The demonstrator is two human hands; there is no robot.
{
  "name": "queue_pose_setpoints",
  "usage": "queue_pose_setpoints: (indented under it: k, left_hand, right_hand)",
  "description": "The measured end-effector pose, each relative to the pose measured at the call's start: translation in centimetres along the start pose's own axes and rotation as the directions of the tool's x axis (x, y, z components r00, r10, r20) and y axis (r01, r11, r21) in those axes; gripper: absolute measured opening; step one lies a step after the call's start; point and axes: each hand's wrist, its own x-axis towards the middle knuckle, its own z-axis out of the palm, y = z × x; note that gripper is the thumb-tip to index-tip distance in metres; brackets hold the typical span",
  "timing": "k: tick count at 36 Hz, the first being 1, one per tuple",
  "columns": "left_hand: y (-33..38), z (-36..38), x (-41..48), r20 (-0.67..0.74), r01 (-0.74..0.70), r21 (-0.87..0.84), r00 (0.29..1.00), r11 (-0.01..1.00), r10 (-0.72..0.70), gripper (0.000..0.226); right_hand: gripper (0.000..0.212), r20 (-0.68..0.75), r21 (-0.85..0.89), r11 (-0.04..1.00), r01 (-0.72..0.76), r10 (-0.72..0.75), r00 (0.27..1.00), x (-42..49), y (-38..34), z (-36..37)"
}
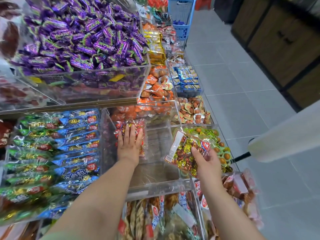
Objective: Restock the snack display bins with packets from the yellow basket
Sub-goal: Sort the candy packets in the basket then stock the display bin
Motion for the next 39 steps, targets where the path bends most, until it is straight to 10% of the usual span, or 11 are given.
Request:
queue_pose_setpoints:
  k: [7,14,18,22,25,29,34,37,39]
  left_hand:
    - [-0.3,-0.5,-1.0,0.028,-0.072,-0.067,0.997,0.995,0.074,0.113]
    - [-0.7,-2.9,-4.2,-0.19,-0.158,-0.418,0.978,0.895,0.084,0.111]
    - [-0.7,-7.1,-6.3,-0.129,-0.053,-0.907,0.979,0.418,-0.157,0.056]
    - [-1.7,-10.1,-8.6,0.365,0.46,-0.864,0.854,-0.207,0.371,0.074]
    - [-2.7,-10.0,-9.3,0.28,0.608,-0.663,0.742,-0.436,0.609,0.08]
    - [-3.8,-9.7,-9.7,0.241,0.574,-0.611,0.791,-0.546,0.562,0.047]
    - [-4.6,-9.1,-9.8,0.213,0.419,-0.788,0.873,-0.45,0.439,0.054]
    - [-4.7,-9.4,-9.8,0.163,0.333,-0.796,0.922,-0.506,0.352,0.044]
    - [-4.5,-9.7,-10.0,0.102,0.274,-0.828,0.932,-0.49,0.349,0.036]
  right_hand:
    - [0.01,0.071,0.057,0.998,-0.026,0.022,0.997,-0.6,-0.6,-0.4]
    - [0.012,0.108,0.113,0.993,0.036,-0.048,0.993,-1.9,-1.9,-0.5]
    - [0.024,0.131,0.013,0.99,0.142,-0.143,0.981,-3.1,-2.5,0.0]
    - [0.039,0.276,-0.082,0.858,0.507,-0.469,0.839,-4.9,-3.4,0.7]
    - [0.029,0.44,-0.107,0.548,0.829,-0.722,0.534,-5.3,-3.3,1.2]
    - [0.037,0.558,-0.153,0.33,0.931,-0.749,0.358,-5.2,-3.1,1.2]
    - [0.074,0.53,-0.211,0.637,0.741,-0.563,0.634,-5.7,-3.1,0.3]
    - [0.07,0.347,-0.021,0.963,0.268,-0.245,0.906,-6.1,-3.8,0.2]
    - [0.047,0.357,0.174,0.984,-0.044,-0.022,0.934,-6.1,-4.2,0.2]
